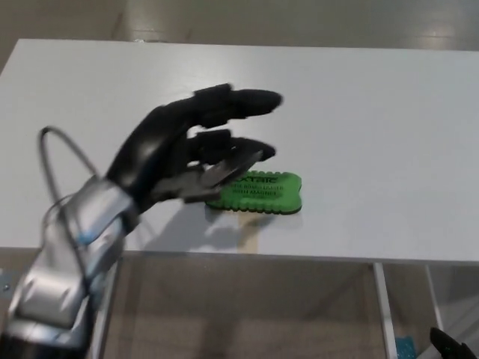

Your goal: Use the left hand to press on the green eraser and wipe the desk from center to the left and then back to center.

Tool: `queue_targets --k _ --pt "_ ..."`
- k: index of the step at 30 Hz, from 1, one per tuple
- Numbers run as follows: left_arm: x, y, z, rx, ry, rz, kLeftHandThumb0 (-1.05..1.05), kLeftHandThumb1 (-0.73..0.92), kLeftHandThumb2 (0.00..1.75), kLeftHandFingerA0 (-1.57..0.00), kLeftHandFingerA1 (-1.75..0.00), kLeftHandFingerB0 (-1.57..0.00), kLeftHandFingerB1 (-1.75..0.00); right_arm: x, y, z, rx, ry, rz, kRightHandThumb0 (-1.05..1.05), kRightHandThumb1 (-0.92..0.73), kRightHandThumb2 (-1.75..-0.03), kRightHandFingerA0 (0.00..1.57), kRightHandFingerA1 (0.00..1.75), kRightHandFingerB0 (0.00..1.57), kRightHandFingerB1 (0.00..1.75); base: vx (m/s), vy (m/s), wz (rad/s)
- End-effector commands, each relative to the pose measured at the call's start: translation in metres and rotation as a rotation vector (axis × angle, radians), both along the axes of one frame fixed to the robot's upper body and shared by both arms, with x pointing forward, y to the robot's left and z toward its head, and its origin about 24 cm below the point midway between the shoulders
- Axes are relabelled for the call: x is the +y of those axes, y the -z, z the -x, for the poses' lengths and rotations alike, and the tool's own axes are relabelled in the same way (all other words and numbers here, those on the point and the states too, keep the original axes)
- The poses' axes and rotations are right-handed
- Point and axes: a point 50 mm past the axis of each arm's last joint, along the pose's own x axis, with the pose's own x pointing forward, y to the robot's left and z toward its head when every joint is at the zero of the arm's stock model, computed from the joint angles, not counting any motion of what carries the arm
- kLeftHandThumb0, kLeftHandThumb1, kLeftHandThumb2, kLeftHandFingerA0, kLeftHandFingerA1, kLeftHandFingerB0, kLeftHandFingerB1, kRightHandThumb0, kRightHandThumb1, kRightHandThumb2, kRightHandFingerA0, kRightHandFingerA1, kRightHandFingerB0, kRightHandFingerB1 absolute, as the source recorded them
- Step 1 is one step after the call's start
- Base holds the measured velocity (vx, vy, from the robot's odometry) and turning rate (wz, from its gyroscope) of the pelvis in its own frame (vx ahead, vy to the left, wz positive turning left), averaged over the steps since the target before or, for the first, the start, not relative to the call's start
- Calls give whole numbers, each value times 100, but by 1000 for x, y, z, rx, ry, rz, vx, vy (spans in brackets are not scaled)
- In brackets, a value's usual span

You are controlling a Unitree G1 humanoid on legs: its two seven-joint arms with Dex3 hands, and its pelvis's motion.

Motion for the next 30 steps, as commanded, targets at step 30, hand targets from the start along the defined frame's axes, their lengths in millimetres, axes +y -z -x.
queue_targets --k 30 --pt "-60 63 -56 232 -356 -1 -18 86 66 -106 -73 -81 -100 4 0 1 -6 -22 35 -41 -74 -62 47 41 32 32 0 0 0"
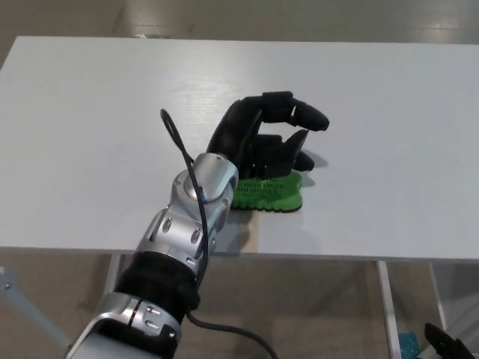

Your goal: Use the left hand to press on the green eraser and wipe the desk from center to the left and then back to center.

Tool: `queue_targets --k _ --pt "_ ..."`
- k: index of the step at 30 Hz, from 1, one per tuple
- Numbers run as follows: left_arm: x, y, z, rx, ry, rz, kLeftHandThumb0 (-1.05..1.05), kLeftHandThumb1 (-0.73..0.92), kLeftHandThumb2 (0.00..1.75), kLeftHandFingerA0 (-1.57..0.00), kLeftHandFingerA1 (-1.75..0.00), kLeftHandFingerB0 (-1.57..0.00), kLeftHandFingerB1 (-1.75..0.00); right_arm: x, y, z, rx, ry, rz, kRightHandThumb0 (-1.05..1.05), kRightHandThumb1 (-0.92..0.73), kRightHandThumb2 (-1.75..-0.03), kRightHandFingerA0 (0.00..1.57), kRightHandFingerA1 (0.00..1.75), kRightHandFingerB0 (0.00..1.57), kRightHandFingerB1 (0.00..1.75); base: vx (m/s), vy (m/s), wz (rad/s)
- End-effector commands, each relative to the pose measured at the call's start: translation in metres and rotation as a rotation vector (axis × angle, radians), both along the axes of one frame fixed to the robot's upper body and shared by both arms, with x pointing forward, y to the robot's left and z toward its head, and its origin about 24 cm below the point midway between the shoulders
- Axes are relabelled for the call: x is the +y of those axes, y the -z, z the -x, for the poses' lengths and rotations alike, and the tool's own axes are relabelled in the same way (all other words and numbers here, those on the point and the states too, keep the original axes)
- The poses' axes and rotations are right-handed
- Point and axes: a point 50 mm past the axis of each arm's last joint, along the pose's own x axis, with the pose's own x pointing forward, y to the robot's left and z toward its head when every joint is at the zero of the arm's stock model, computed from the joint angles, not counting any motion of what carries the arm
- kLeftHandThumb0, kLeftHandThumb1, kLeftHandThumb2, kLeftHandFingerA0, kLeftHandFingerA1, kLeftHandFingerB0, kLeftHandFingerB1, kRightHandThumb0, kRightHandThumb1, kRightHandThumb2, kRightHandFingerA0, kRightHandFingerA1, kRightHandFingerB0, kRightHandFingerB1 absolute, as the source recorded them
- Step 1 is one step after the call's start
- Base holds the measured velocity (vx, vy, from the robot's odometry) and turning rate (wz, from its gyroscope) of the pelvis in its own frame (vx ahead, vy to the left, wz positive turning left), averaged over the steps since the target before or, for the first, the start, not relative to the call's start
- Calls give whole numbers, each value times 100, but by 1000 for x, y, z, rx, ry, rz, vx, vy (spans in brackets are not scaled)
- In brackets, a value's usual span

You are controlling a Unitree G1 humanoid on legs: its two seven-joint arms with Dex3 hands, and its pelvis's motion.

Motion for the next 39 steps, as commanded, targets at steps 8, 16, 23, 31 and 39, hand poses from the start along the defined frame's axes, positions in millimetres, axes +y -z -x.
queue_targets --k 8,16,23,31,39 --pt "9 29 6 39 -126 30 -15 81 70 -105 -73 -82 -98 0 2 5 11 1 28 -42 -74 -62 49 41 32 32 0 0 0" --pt "11 36 8 49 -152 56 -15 80 73 -106 -75 -84 -98 0 1 4 7 1 36 -42 -73 -62 49 42 34 33 0 0 0" --pt "5 50 16 85 -139 53 -16 81 72 -107 -75 -86 -96 1 1 2 4 5 28 -42 -75 -63 51 45 36 34 0 0 0" --pt "10 63 23 108 -143 49 -16 81 73 -107 -76 -85 -99 1 0 0 0 9 34 -41 -75 -63 52 48 37 34 0 0 0" --pt "28 68 23 97 -169 5 -15 81 73 -107 -76 -85 -98 0 0 0 3 18 47 -40 -75 -62 53 49 38 35 0 0 0"
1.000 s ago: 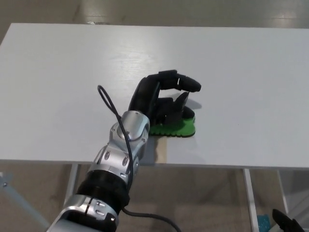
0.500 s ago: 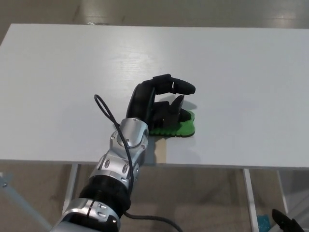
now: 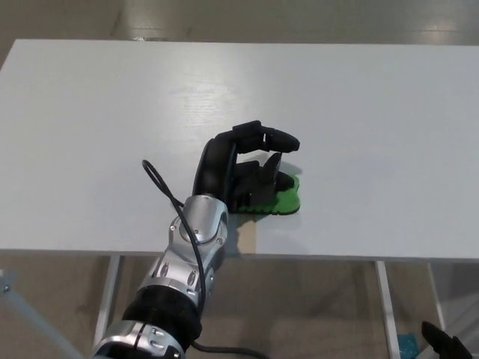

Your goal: Use the left hand to press on the green eraser and wipe the desk from center to the left and then back to center.

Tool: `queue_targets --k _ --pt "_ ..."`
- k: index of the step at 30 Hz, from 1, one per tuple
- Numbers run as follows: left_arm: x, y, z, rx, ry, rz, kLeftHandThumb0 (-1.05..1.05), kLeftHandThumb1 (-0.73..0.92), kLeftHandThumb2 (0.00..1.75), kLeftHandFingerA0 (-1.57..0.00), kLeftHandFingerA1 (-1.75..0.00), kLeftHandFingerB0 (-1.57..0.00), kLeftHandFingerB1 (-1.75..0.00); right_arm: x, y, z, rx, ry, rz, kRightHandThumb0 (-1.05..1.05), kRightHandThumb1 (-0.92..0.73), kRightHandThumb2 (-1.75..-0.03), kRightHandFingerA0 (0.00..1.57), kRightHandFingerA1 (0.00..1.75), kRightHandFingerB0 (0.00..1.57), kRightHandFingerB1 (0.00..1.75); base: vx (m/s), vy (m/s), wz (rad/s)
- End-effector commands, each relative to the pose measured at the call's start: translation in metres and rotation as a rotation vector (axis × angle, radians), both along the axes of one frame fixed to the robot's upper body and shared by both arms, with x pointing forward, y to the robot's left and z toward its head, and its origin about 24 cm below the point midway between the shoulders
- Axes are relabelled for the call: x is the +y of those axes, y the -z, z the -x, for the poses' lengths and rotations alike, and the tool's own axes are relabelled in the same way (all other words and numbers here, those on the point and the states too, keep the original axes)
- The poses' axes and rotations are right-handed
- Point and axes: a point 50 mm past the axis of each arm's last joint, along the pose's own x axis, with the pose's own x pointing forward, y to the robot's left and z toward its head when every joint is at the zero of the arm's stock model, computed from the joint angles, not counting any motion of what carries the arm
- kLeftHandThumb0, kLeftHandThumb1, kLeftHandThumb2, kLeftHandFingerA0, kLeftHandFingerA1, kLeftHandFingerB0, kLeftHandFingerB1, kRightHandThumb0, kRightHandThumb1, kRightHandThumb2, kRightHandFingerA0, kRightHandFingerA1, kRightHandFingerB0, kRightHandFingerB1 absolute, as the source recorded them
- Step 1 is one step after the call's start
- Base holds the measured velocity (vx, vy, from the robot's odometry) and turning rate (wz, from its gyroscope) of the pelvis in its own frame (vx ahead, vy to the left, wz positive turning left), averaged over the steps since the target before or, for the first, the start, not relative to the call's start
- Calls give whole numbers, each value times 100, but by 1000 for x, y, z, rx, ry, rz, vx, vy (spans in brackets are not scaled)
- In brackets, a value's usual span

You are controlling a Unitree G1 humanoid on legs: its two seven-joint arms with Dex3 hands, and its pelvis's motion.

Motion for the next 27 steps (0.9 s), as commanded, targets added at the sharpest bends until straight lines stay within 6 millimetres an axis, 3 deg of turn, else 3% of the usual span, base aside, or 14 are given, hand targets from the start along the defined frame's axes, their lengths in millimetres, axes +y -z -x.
queue_targets --k 1,18,27 --pt "21 28 10 91 -33 -72 -15 81 72 -107 -76 -86 -97 -2 1 3 11 22 12 -39 -75 -62 53 49 38 35 0 0 0" --pt "97 28 8 42 -163 -130 -14 78 73 -107 -75 -86 -95 -3 4 7 25 49 -13 -40 -75 -62 54 51 39 35 0 0 0" --pt "124 29 12 36 -203 -122 -13 79 72 -108 -73 -85 -98 -4 6 10 31 65 -28 -39 -76 -63 54 51 40 35 0 0 0"
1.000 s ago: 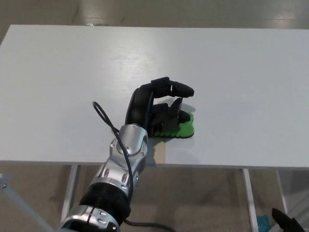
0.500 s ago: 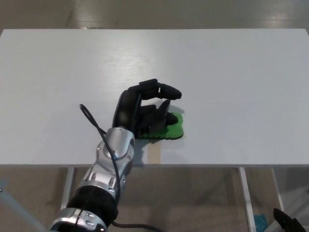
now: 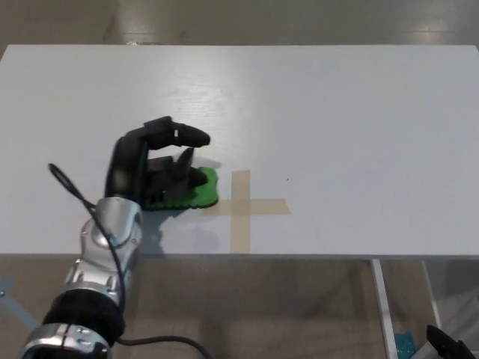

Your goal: Use the left hand to press on the green eraser and wipe the desk from center to the left and then back to center.

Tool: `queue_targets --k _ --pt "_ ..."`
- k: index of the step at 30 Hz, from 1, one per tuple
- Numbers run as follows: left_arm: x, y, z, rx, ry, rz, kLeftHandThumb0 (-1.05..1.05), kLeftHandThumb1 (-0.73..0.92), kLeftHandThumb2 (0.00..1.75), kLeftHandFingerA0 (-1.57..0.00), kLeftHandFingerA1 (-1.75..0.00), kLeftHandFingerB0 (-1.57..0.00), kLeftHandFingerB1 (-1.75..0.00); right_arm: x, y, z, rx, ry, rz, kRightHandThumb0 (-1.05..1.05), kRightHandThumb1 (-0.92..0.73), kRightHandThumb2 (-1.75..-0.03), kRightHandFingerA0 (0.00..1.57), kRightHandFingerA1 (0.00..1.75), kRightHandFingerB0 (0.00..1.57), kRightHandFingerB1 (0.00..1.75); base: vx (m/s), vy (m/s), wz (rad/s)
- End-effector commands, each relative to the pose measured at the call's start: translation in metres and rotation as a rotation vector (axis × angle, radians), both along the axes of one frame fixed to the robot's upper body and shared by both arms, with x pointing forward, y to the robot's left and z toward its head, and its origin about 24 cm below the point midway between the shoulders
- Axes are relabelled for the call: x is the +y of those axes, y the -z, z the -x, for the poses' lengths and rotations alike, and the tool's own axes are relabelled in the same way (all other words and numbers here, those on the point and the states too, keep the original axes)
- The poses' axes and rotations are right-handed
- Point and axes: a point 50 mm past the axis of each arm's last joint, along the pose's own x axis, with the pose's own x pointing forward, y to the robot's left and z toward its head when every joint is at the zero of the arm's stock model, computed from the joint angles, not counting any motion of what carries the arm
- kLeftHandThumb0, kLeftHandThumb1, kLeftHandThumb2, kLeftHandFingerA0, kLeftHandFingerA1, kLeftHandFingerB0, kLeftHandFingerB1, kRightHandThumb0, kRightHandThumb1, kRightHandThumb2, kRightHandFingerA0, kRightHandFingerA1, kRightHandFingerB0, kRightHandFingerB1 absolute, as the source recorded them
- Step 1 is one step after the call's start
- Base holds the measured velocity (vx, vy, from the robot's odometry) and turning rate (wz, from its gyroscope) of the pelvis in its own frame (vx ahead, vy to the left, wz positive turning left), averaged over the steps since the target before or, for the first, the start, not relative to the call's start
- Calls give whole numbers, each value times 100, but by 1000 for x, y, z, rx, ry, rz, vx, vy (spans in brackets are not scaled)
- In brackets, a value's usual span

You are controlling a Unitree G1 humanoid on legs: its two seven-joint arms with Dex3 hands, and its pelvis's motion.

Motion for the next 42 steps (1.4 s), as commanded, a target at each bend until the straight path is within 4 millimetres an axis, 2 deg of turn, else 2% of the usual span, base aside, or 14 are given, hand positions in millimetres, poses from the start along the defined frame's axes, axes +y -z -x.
queue_targets --k 1,4,8,12,17,18,25,29,34,35,36,38,39,42 --pt "37 24 16 95 -54 -19 -13 79 71 -108 -73 -85 -99 -1 4 5 24 29 -27 -39 -76 -63 54 52 41 35 0 0 0" --pt "58 24 21 97 -99 -8 -13 79 70 -108 -74 -85 -98 -1 5 7 32 33 -25 -39 -76 -63 54 51 41 36 0 0 0" --pt "74 28 27 113 -140 10 -12 80 69 -108 -74 -85 -98 -1 6 10 43 30 -12 -39 -76 -63 54 50 40 35 0 0 0" --pt "103 34 40 142 -201 12 -7 84 65 -105 -69 -81 -93 -2 7 13 53 27 -8 -39 -76 -63 53 50 40 35 0 0 0" --pt "125 39 49 178 -266 59 -7 85 66 -103 -65 -78 -89 -2 7 13 51 29 -3 -39 -76 -63 54 50 40 35 0 0 0" --pt "131 39 52 187 -282 79 -17 81 66 -110 -65 -88 -92 -2 7 13 53 27 1 -39 -76 -63 54 50 40 35 0 0 0" --pt "154 37 61 214 -331 77 -20 78 66 -114 -66 -90 -91 -3 7 14 54 28 6 -38 -76 -63 54 51 40 35 0 0 0" --pt "155 38 62 218 -328 70 -21 78 66 -115 -66 -91 -91 -2 8 15 60 25 14 -38 -76 -63 54 51 40 35 0 0 0" --pt "142 38 55 208 -290 63 -22 77 65 -115 -65 -91 -89 -1 9 17 62 33 6 -38 -76 -63 54 51 40 35 0 0 0" --pt "137 38 52 205 -279 69 -9 82 65 -110 -65 -83 -87 -1 9 17 62 33 9 -39 -76 -63 54 50 40 36 0 0 0" --pt "127 37 46 196 -255 67 -12 81 65 -110 -66 -85 -91 -1 9 17 63 32 15 -39 -75 -63 55 50 40 36 0 0 0" --pt "122 37 44 191 -243 64 -12 81 65 -110 -66 -85 -91 -1 9 17 63 32 17 -39 -75 -63 55 50 40 36 0 0 0" --pt "113 36 40 177 -218 44 -19 77 68 -111 -67 -89 -94 -1 9 16 63 31 20 -39 -75 -62 55 50 41 36 0 0 8" --pt "86 30 28 137 -142 5 -22 76 70 -111 -69 -90 -95 0 8 14 59 29 24 -39 -75 -63 55 49 41 36 0 0 3"
